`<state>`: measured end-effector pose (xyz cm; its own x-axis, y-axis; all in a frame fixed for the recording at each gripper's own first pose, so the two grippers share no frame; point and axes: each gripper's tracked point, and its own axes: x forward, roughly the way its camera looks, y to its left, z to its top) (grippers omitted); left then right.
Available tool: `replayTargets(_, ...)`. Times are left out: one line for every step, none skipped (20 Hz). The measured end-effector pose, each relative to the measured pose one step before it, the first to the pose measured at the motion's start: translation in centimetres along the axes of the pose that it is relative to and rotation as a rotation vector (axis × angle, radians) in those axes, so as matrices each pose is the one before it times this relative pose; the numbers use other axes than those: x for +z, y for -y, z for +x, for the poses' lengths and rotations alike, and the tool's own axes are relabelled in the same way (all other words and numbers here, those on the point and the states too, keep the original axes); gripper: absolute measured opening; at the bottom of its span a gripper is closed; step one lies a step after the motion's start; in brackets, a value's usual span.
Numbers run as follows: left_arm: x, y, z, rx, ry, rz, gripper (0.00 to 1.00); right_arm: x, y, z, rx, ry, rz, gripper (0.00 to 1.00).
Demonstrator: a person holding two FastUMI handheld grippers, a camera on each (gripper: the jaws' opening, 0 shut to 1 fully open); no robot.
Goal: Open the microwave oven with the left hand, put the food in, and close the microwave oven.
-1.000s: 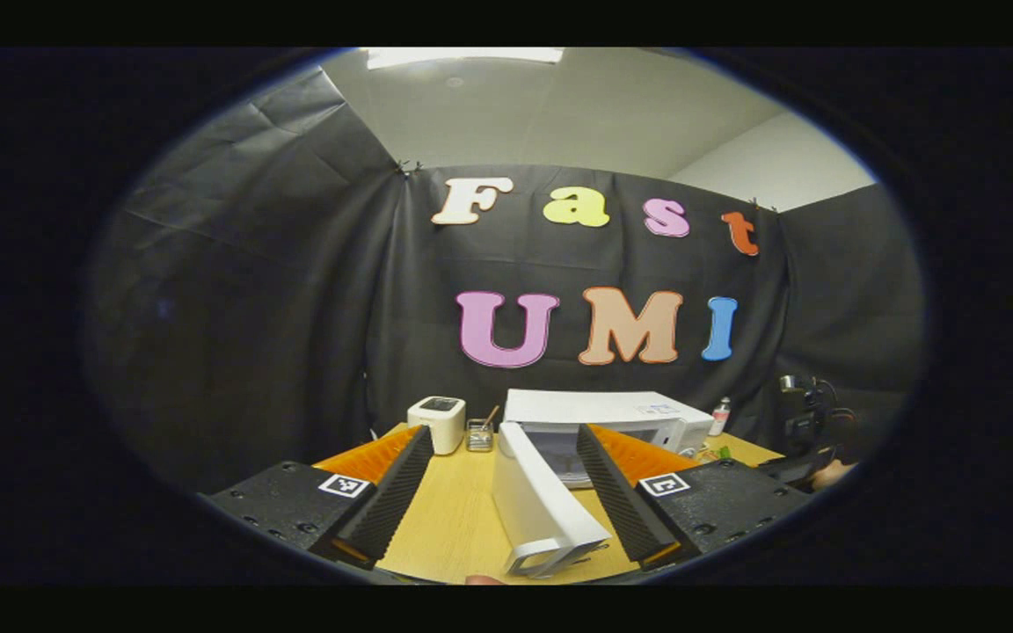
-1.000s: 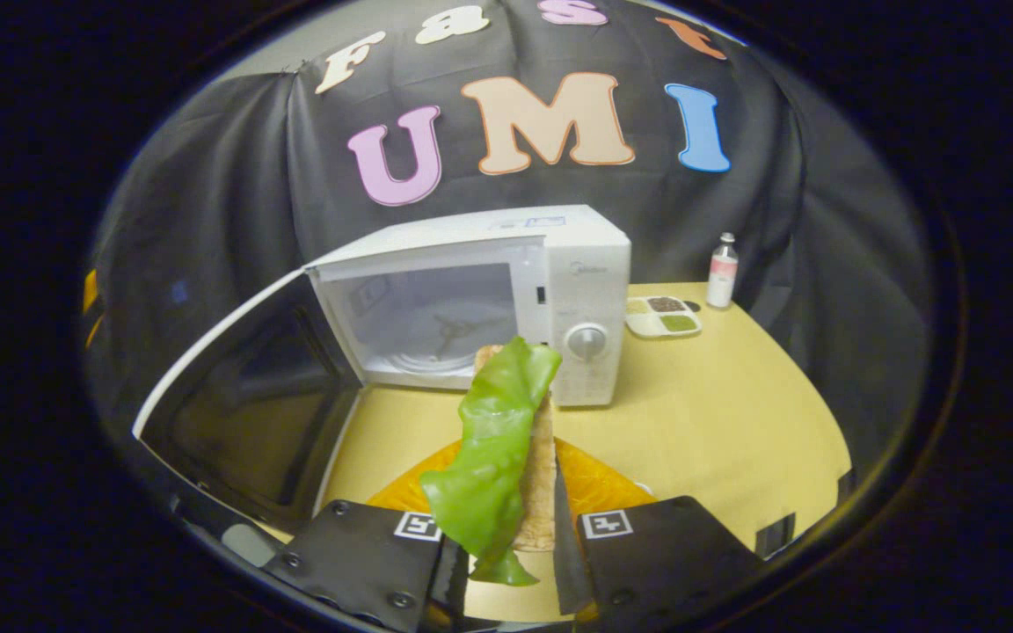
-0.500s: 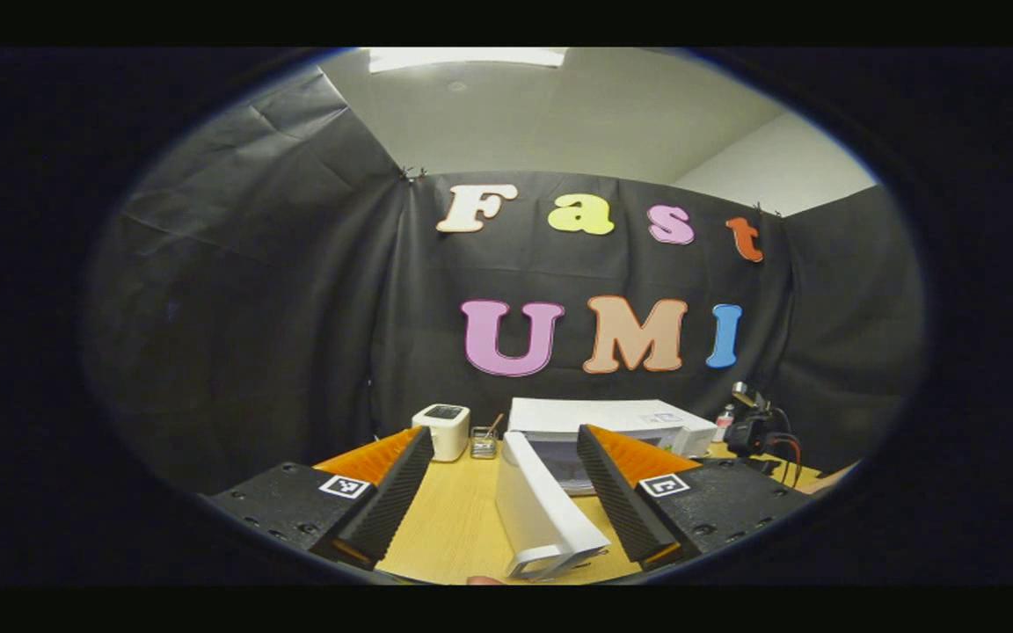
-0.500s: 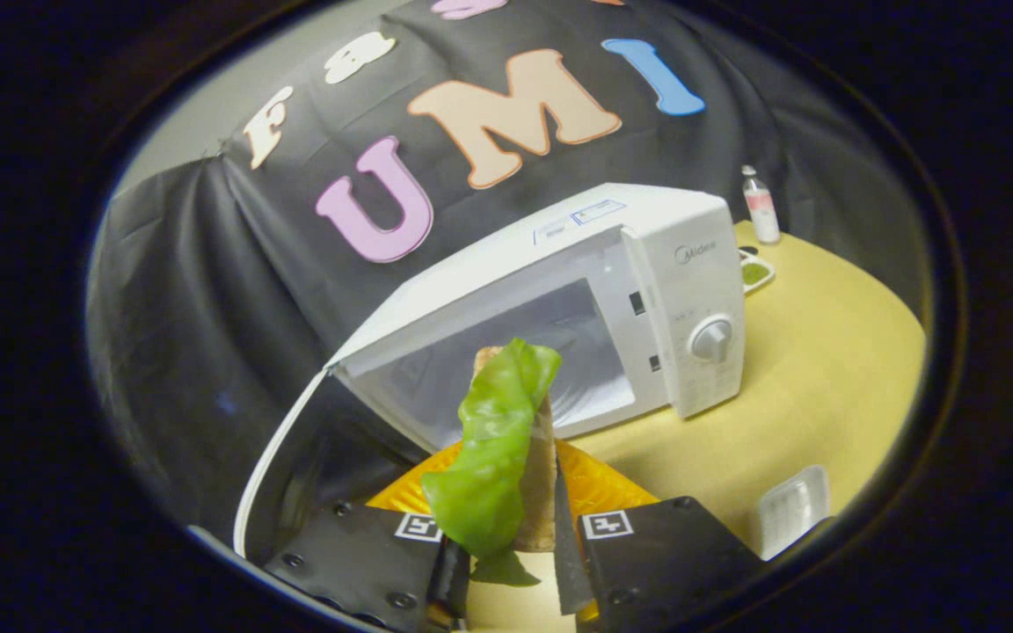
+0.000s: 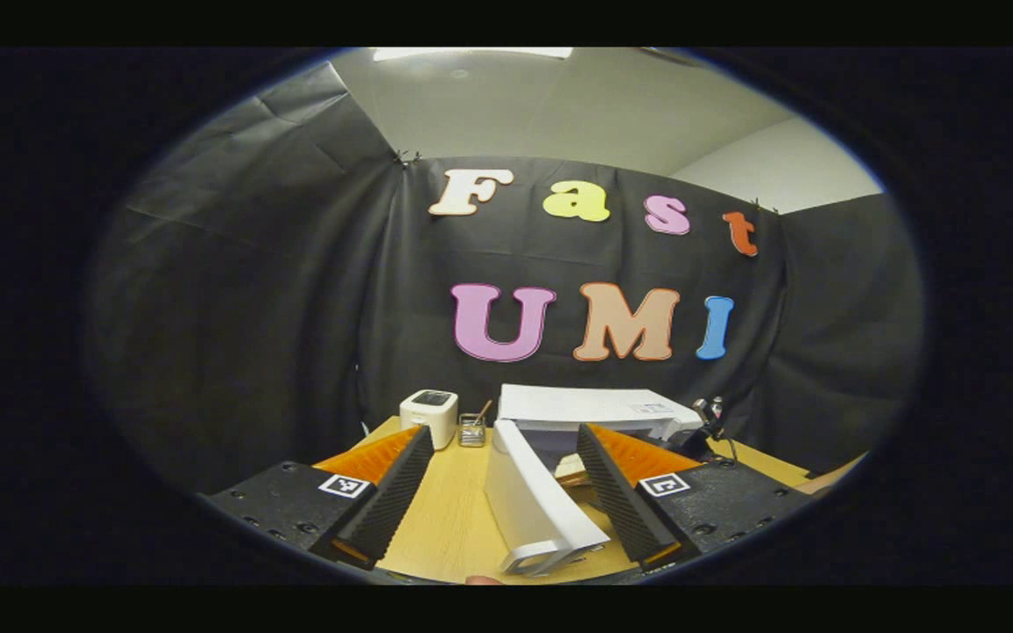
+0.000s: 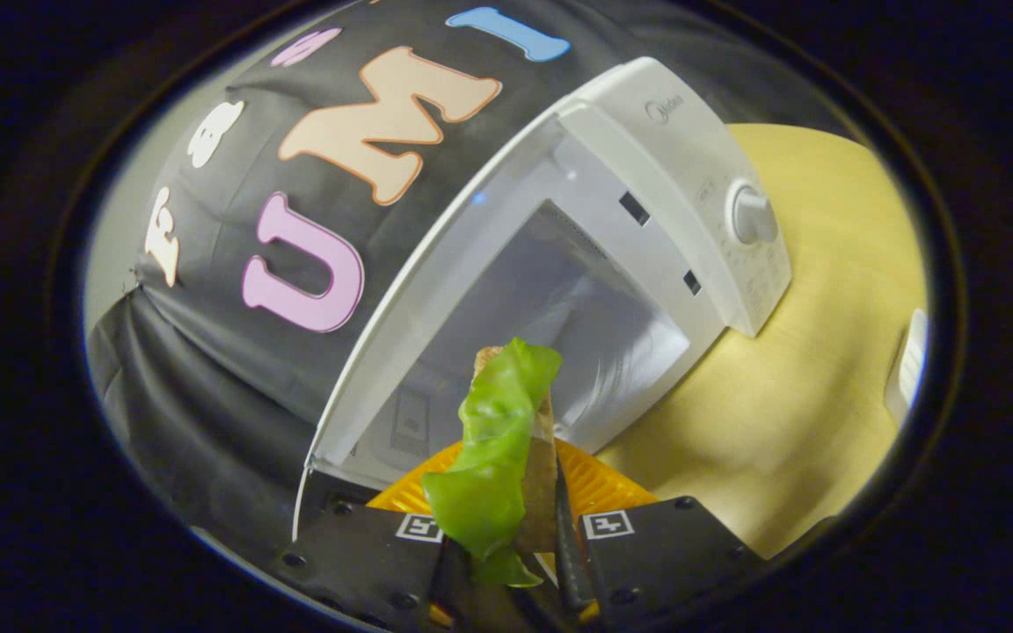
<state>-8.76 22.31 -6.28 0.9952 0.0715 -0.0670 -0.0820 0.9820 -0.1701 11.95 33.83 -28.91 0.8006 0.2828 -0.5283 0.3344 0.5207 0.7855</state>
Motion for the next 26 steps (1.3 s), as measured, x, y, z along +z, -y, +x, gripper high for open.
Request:
replayTargets(-0.151,-0.374,0.088,0.00820,-0.00514,-0.00548,0.94,-0.052,-0.370,0.676,0.00023,0.00865,0.01904,0.48)
replayTargets(-0.170,-0.368,0.164,0.01301,-0.00520,-0.00951,0.95,-0.248,-0.186,0.369,-0.00444,0.00596,0.01393,0.48)
replayTargets(-0.245,-0.450,0.077,0.01277,-0.00829,-0.00672,0.94,-0.366,-0.012,0.622,-0.00310,-0.00287,0.00282,0.48)
replayTargets(-0.269,-0.261,-0.011,0.00698,-0.00866,0.00113,0.96,-0.325,0.139,0.770,-0.00076,0.00147,-0.00223,0.48)
replayTargets(-0.104,-0.365,0.083,0.00438,-0.00607,0.00811,0.98,-0.349,0.057,0.544,-0.00119,0.00922,-0.00117,0.48)
replayTargets(-0.079,-0.225,0.212,0.00132,-0.00655,0.00785,0.98,0.108,-0.172,0.219,0.00152,0.01165,0.00493,0.48)
replayTargets(-0.157,-0.245,0.175,0.00226,-0.00749,0.00990,0.98,0.032,-0.191,0.525,0.00668,0.01038,0.00734,0.48)
replayTargets(-0.067,-0.330,0.179,0.00197,-0.00494,0.01109,0.96,-0.089,-0.013,0.670,0.00075,0.00694,0.00500,0.48)
replayTargets(0.057,-0.345,0.194,0.00493,-0.00414,0.01312,0.97,-0.055,0.032,0.721,-0.00332,0.00961,0.00010,0.48)
replayTargets(-0.018,-0.232,0.325,0.00482,-0.00403,0.01416,0.96,-0.079,0.017,0.555,-0.00444,0.00798,-0.00295,0.48)
replayTargets(0.134,-0.218,0.166,0.00419,-0.00216,0.01545,0.95,-0.055,0.048,0.687,-0.00231,0.01000,-0.00006,0.48)
replayTargets(-0.025,-0.226,0.046,0.00570,-0.00133,0.01474,0.96,-0.078,0.063,0.675,-0.00218,0.00533,0.00352,0.48)
replayTargets(0.127,-0.185,-0.104,0.00518,0.00507,0.00867,0.94,-0.145,0.127,0.612,-0.00150,0.00131,0.00080,0.48)
replayTargets(0.157,0.077,-0.046,0.00074,0.00147,0.00108,0.96,-0.139,0.317,0.501,-0.00917,0.00104,-0.00404,0.48)
replayTargets(-0.077,0.137,0.016,0.00100,-0.00299,-0.00145,0.96,0.131,0.119,0.389,0.00314,0.01000,0.00057,0.48)
replayTargets(-0.319,0.080,0.007,-0.00160,-0.00705,-0.00194,0.96,0.315,-0.039,0.278,-0.00064,0.01552,-0.00167,0.48)
replayTargets(-0.313,0.048,0.029,-0.00057,-0.01154,-0.00148,0.96,0.182,0.106,0.346,-0.00475,0.00618,-0.00427,0.48)
replayTargets(-0.275,-0.036,0.034,-0.00241,-0.00835,-0.00480,0.96,-0.025,0.043,0.231,0.00324,0.00639,-0.00321,0.48)
replayTargets(-0.104,0.116,0.119,-0.00477,-0.00538,-0.00889,0.96,0.005,0.003,0.298,0.00158,0.00534,-0.01494,0.48)
replayTargets(-0.071,0.089,0.217,-0.00390,-0.00423,-0.00838,0.96,0.097,0.037,0.192,0.00339,0.00900,-0.02077,0.48)
replayTargets(-0.064,-0.022,0.156,-0.00063,-0.00375,-0.00209,0.96,0.084,-0.013,0.186,-0.00056,0.00286,-0.01536,0.42)
replayTargets(0.039,-0.105,0.120,0.00029,0.00146,0.00253,0.94,0.113,0.017,0.223,-0.00037,0.00878,-0.01324,0.42)
replayTargets(0.193,0.046,0.152,-0.00307,0.00374,0.00511,0.94,0.005,0.227,0.144,-0.01275,-0.00237,-0.00799,0.39)
replayTargets(-0.176,0.101,0.058,-0.00305,-0.00308,0.01180,0.94,-0.032,0.634,0.040,-0.03077,-0.00163,-0.01647,0.45)
replayTargets(-0.094,0.095,0.077,-0.00280,-0.00192,0.01326,0.94,0.141,0.501,0.138,-0.02017,0.00315,-0.01576,0.53)
replayTargets(-0.106,0.028,-0.079,-0.00338,-0.00201,0.00962,0.98,0.092,0.669,0.093,-0.01949,0.00877,-0.02021,0.53)
